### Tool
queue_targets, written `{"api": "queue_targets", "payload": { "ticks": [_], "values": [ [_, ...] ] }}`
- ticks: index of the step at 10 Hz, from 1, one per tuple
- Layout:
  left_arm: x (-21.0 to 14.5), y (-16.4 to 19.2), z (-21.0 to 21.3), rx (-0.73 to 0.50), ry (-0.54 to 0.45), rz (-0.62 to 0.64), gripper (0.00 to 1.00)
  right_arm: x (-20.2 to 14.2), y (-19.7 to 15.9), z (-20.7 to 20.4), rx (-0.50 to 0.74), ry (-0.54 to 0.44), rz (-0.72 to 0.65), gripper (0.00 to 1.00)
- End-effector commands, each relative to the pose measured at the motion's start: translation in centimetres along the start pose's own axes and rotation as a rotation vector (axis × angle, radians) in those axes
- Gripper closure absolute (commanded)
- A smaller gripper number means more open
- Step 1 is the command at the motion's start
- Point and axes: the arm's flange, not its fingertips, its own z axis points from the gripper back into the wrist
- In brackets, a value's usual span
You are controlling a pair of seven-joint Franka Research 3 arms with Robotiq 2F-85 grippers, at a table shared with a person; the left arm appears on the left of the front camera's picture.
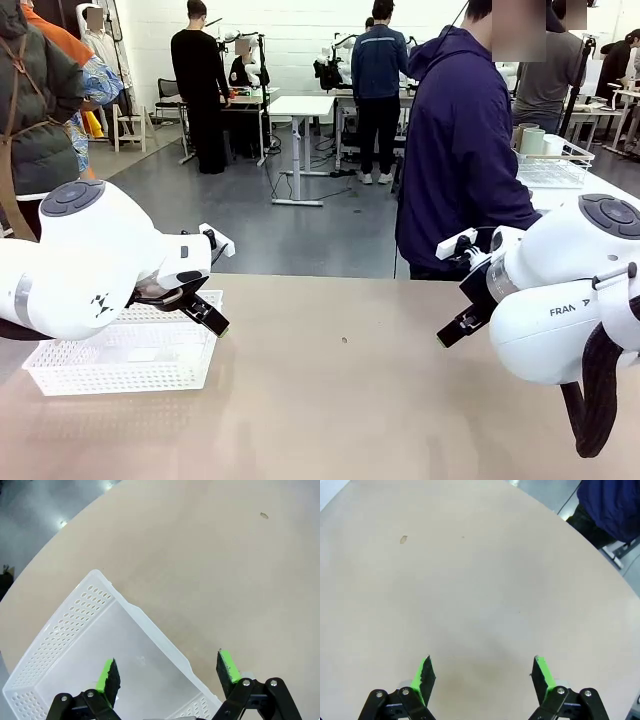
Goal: Clean and organize the cups into the basket.
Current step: Pick up the Organizing basket and move it to the center of the table, then pick up the Reusable plastic cup from the right side of the table and place it inside the Organizing basket.
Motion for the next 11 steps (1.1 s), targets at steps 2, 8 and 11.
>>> {"api": "queue_targets", "payload": {
  "ticks": [2, 8, 11],
  "values": [
    [0.0, 0.0, 0.0, 0.0, 0.0, 0.0, 0.0, 0.0, 0.0, 0.0, 0.0, 0.0, 0.0, 0.0],
    [0.2, -2.6, 6.7, 0.048, -0.023, -0.104, 0.0, -0.2, 3.3, 6.1, -0.044, -0.007, 0.018, 0.0],
    [-1.0, -5.9, 16.8, 0.16, 0.063, -0.13, 0.0, -3.2, 6.4, 18.3, -0.124, 0.003, 0.011, 0.0]
  ]
}}
